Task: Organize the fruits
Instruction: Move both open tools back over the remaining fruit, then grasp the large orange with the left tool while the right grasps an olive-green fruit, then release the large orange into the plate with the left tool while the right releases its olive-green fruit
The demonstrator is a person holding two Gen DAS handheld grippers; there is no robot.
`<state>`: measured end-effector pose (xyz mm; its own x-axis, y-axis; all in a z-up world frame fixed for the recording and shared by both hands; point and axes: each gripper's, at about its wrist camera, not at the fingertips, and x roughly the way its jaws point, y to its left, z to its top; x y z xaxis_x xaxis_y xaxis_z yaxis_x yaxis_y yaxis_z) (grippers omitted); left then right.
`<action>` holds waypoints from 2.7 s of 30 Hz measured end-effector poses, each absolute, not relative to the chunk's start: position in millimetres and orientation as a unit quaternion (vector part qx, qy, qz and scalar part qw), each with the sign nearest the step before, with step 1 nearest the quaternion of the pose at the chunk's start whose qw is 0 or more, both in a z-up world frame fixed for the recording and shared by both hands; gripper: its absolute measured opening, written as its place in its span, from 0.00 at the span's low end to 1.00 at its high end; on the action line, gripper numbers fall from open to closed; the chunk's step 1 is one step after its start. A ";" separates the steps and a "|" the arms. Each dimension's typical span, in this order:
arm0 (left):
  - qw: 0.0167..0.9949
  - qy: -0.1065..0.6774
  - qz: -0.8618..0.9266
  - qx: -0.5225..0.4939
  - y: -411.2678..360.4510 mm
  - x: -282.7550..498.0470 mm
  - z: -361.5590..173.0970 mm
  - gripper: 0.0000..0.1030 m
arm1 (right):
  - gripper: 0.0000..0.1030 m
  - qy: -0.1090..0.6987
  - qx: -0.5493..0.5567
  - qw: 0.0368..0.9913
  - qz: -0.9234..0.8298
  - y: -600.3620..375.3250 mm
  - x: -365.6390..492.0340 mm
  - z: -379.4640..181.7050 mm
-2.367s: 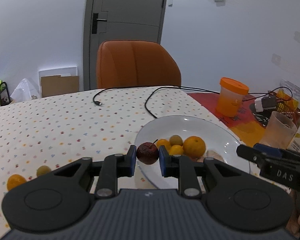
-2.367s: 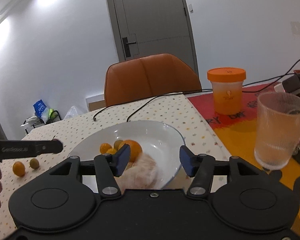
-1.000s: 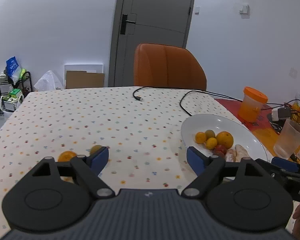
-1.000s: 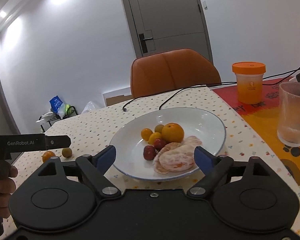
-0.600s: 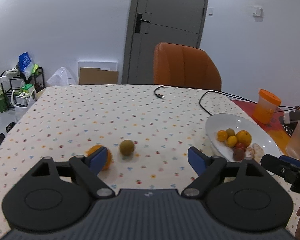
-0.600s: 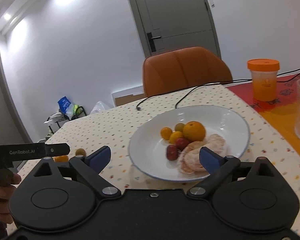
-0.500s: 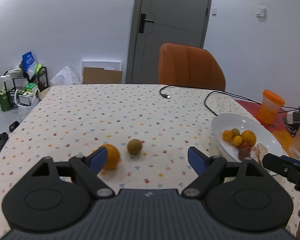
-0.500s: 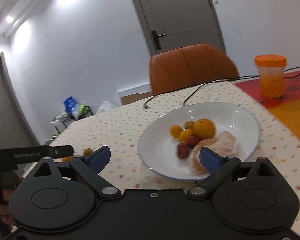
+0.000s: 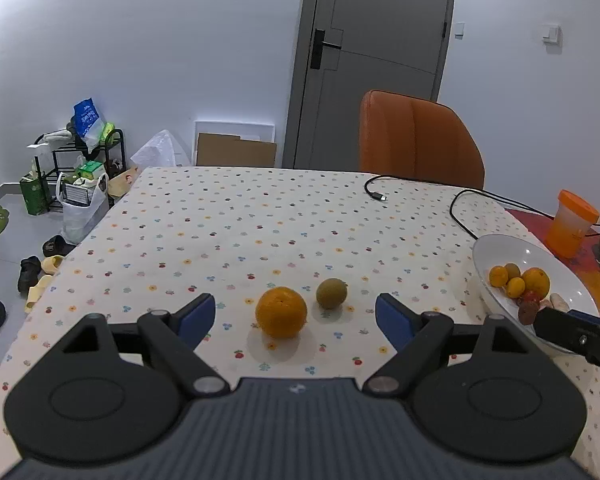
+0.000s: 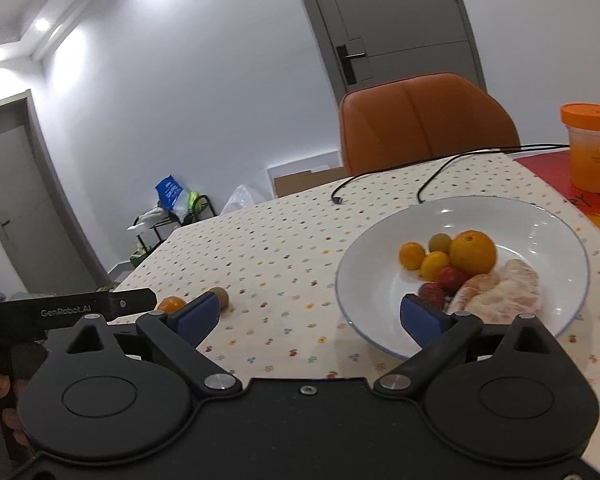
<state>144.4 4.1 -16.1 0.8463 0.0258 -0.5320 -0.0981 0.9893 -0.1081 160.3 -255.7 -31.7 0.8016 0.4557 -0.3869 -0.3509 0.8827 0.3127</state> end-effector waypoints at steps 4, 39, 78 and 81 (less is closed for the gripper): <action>0.957 0.277 0.034 -0.072 8.3 147.2 -19.1 0.83 | 0.95 0.240 0.110 0.938 0.223 -246.8 167.0 -32.5; 0.935 0.336 0.041 -0.105 33.5 196.1 -52.5 0.35 | 0.77 0.307 0.024 0.901 0.306 -167.8 229.7 -35.8; 0.944 0.308 0.053 -0.103 41.8 182.9 -27.1 0.35 | 0.25 0.289 0.018 0.913 0.287 -156.6 236.2 -29.6; 0.946 0.306 0.042 -0.096 27.2 184.0 -23.4 0.35 | 0.25 0.280 0.026 0.918 0.281 -171.1 232.0 -23.3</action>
